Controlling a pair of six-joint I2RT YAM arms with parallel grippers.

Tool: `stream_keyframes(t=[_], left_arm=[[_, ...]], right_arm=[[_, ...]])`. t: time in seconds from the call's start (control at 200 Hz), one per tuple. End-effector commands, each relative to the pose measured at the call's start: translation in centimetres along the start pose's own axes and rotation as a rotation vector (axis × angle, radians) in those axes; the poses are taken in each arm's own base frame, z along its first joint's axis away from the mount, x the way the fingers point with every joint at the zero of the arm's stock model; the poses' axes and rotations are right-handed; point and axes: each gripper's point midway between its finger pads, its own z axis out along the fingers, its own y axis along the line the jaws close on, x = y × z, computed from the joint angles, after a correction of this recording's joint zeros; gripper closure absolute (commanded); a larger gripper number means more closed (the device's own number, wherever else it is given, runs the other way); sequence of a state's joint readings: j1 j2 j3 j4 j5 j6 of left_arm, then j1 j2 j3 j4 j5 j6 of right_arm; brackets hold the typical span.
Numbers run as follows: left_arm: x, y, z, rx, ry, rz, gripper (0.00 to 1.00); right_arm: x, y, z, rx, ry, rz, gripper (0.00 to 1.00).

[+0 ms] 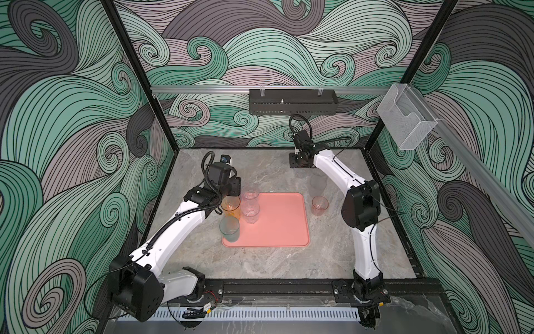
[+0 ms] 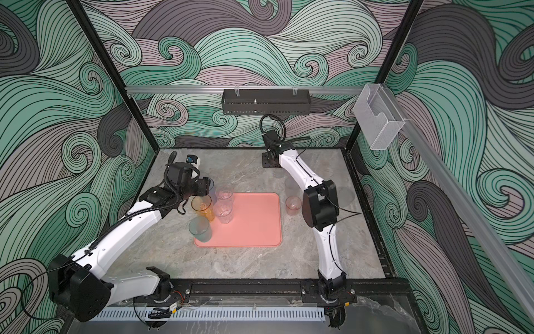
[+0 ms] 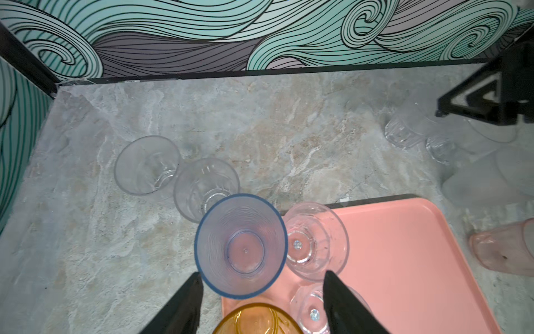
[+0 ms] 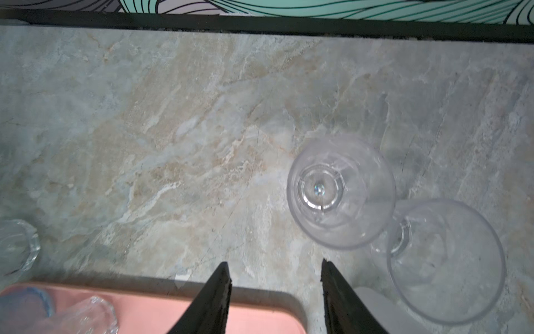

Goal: Place the glasses into the tray
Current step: Move the glass to the top-center of the table.

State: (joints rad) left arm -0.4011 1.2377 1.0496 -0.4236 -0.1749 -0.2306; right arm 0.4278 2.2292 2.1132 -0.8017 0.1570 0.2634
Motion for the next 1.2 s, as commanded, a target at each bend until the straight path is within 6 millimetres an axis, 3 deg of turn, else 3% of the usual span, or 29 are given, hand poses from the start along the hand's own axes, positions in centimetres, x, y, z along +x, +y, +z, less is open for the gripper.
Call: stream_keyframes(t=[0.0,0.175,0.36,0.661,1.191], left_arm=[[0.4,-0.8,0.6,0.051,0.021,-0.028,0.33],[0.8,-0.6,1.0,0.039,0.033,-0.008,0.33],[1.4,-0.7,1.6,0.039,0.058,0.004,0.34],[1.9,-0.6,1.9,0.034,0.077,0.021,0.34],[2.2,-0.4,1.9,0.025,0.091,0.031,0.35]], right_arm=[[0.3,-1.2,0.9,0.077,0.039,-0.057,0.49],[-0.5,-1.2,2.3,0.099,0.028,-0.077,0.51],[0.0,-1.0,4.2,0.105,0.061,-0.099,0.57],[0.8,-1.3,5.6,0.106,0.088,-0.099,0.66],[1.1,-0.2,4.7,0.040,0.098,-0.069,0.89]])
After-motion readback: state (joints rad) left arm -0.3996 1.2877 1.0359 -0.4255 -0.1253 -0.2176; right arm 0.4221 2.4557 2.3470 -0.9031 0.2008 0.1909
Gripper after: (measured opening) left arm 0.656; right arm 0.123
